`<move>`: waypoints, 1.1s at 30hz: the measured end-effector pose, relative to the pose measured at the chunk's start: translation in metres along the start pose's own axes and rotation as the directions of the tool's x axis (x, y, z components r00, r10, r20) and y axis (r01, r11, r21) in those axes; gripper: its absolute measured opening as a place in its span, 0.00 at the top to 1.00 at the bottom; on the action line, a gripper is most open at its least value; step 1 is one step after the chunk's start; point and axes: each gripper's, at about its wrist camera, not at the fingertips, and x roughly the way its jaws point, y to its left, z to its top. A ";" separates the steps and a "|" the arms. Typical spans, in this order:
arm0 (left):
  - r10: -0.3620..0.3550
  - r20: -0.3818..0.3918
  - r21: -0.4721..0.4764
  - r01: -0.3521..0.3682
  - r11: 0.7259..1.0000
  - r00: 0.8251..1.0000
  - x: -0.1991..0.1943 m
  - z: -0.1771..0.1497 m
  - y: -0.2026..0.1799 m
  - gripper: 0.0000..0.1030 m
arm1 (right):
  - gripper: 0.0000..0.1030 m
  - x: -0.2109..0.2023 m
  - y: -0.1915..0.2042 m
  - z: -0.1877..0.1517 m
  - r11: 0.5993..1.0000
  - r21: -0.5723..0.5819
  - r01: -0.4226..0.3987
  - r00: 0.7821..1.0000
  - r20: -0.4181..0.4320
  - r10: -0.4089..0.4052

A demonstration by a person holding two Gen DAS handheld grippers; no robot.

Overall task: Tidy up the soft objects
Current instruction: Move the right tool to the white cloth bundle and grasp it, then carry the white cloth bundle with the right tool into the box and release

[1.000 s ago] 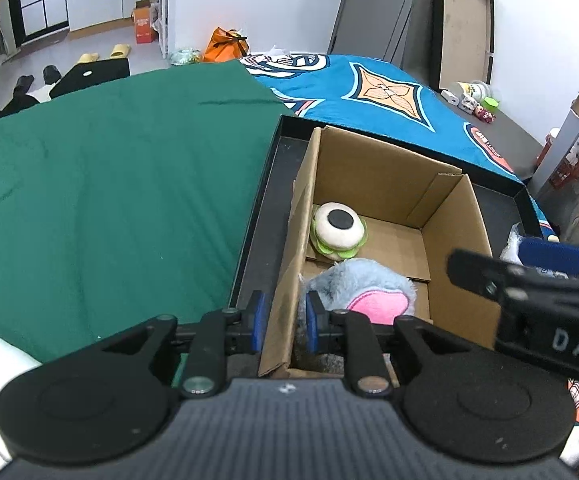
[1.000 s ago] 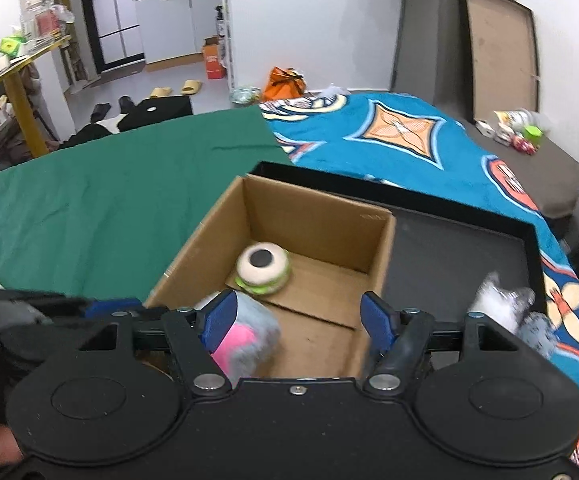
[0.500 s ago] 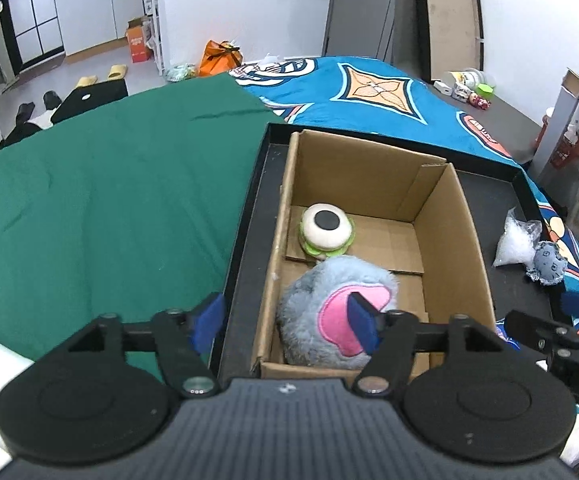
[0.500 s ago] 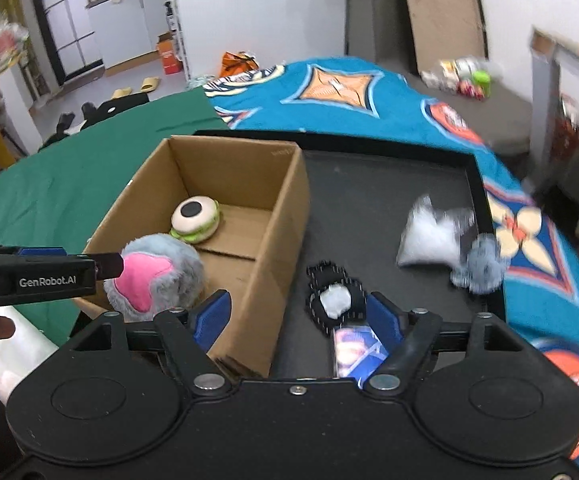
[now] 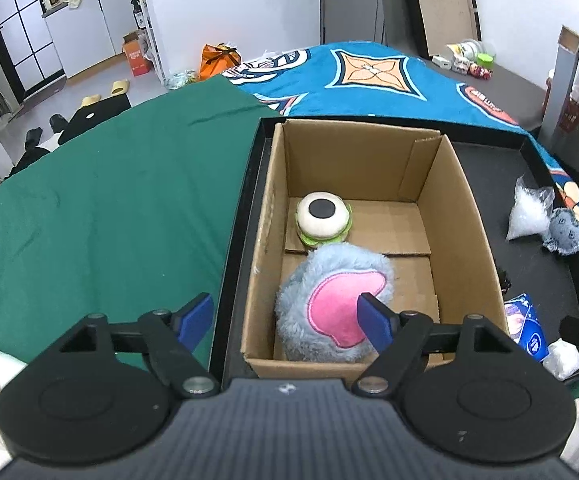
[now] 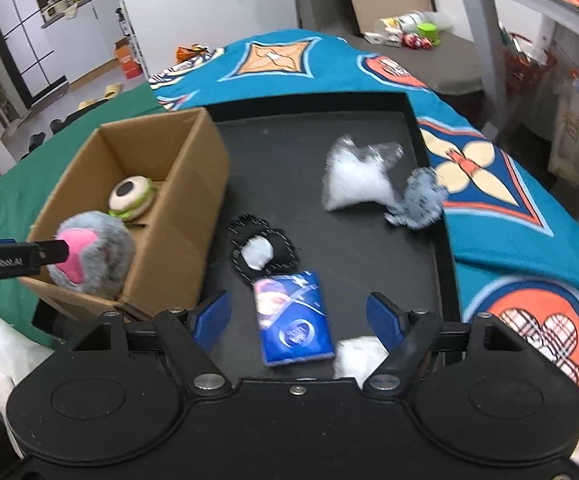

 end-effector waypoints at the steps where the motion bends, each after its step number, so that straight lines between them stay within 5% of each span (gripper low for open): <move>1: 0.006 -0.002 0.006 -0.006 1.000 1.000 0.000 0.000 -0.002 0.25 | 0.28 0.001 -0.004 -0.002 1.000 0.006 0.001 1.000 -0.006 -0.001; 25: 0.097 -0.012 0.127 -0.095 0.987 0.995 0.007 0.000 -0.037 0.24 | 0.33 0.044 -0.054 -0.034 0.996 0.091 0.019 0.987 -0.160 -0.004; 28: 0.104 -0.011 0.134 -0.102 0.986 0.994 0.008 0.000 -0.039 0.24 | 0.38 0.051 -0.056 -0.037 0.994 0.103 0.038 0.983 -0.180 -0.019; 31: 0.112 -0.011 0.146 -0.109 0.983 0.994 0.009 -0.001 -0.041 0.24 | 0.54 0.053 -0.057 -0.038 0.993 0.108 0.041 0.983 -0.183 -0.021; 33: 0.108 -0.009 0.146 -0.106 0.984 0.994 0.008 -0.001 -0.041 0.24 | 0.54 0.051 -0.058 -0.038 0.993 0.111 0.039 0.984 -0.176 -0.019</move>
